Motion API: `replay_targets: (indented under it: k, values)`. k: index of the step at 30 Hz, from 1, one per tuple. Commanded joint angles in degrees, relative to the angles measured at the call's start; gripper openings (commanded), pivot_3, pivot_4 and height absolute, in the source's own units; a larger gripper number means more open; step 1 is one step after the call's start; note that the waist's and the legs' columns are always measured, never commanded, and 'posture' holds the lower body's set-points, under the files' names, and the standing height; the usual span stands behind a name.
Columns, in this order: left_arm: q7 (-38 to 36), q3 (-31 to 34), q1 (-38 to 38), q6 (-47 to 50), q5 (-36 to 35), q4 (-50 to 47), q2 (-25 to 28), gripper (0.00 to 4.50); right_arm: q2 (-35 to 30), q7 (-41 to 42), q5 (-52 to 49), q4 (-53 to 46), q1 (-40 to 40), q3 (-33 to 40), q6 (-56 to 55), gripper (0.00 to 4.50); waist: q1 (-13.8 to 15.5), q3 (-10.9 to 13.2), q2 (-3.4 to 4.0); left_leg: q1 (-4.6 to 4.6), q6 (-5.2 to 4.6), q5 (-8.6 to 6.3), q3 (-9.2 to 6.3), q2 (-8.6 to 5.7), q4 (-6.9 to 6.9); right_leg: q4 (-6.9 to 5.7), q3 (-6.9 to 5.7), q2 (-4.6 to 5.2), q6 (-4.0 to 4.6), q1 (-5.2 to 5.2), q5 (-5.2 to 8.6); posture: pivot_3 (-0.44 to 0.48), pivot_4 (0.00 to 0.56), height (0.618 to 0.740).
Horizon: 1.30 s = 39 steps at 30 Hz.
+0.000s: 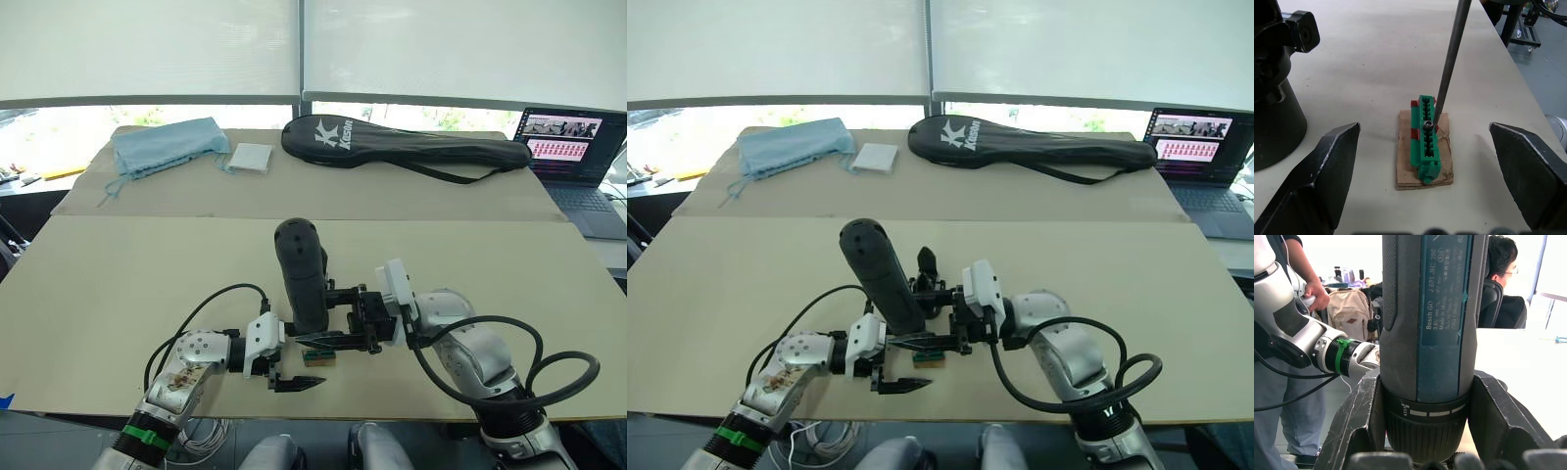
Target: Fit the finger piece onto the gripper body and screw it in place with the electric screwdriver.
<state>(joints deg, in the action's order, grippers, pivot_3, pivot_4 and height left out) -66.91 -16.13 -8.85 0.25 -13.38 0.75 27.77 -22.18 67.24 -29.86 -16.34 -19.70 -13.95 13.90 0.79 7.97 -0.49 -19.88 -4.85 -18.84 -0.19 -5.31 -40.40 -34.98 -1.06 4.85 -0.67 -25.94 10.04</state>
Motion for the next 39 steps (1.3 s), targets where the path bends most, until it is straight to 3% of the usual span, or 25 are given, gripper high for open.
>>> replay_targets:
  k: [1,39]
  values:
    - [0.2,-1.7,1.4,1.8,0.9,1.7,-0.1,4.46,0.4,-0.3,-1.0,-2.0,-0.9,1.5,-1.8,1.92,0.0,0.0,0.0,0.0,0.0,0.0,0.0,0.0,0.0,0.0,0.0,0.0,0.0,0.0,0.0,0.0,0.15,0.74]
    - [-0.1,-1.8,1.4,1.6,0.9,2.0,-0.1,4.46,0.1,-0.4,-0.5,-0.9,-0.2,2.0,-2.0,1.92,0.0,0.0,0.0,0.0,0.0,0.0,0.0,0.0,0.0,0.01,0.0,0.0,0.0,0.0,0.0,0.0,0.15,0.74]
